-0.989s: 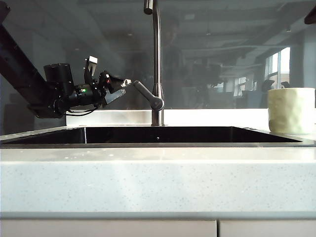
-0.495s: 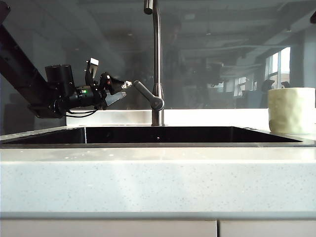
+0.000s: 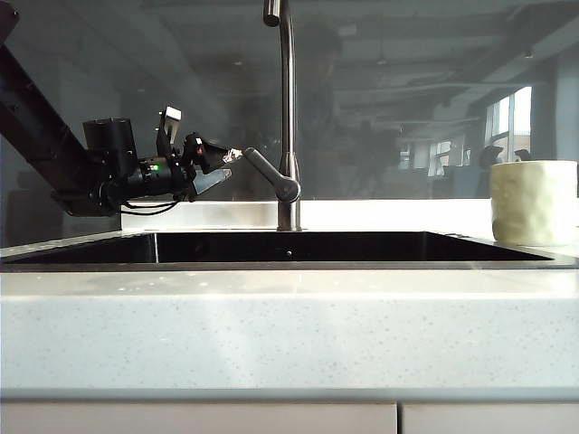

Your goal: Pick up the mug next to the sink, go to the faucet to get some water, pour the water into the sink, and finally put the mug back to its place.

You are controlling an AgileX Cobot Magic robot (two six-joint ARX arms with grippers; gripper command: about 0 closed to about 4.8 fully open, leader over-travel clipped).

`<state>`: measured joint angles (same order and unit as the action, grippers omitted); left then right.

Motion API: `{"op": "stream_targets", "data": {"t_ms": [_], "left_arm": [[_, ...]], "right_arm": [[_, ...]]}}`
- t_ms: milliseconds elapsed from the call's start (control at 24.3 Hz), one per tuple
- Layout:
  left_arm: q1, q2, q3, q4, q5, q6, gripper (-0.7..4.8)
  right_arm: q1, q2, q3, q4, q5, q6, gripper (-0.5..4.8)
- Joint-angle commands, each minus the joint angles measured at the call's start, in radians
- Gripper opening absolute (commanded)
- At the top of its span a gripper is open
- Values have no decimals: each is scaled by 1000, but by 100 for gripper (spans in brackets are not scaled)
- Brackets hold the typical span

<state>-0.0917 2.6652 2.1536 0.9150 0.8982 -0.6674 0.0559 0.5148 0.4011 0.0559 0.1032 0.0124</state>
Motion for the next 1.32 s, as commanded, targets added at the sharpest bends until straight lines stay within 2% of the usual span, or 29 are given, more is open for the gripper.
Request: {"op": "stream_targets", "data": {"t_ms": [41,330,701,948,1113,1319], "left_arm": [[3,-7,3,5,3,2,340],[3,-7,3,5,3,2,340],[3,-7,3,5,3,2,340],[3,-7,3,5,3,2,340],[3,-7,3,-2,3,2,340],[3,-7,3,-3,3,3,340]], "right_arm": [[-2,-120,-160,156,0,10,-9],[-100,-282,-314,203,-105,30,-9],[-167,-422,-375,164,-111,40,-9],[-219,-515,-394,111,-203,40,-9],[-212,-517,-400,74,-239,43,-9],[-163,-517,-400,64,-166,45,-9]]}}
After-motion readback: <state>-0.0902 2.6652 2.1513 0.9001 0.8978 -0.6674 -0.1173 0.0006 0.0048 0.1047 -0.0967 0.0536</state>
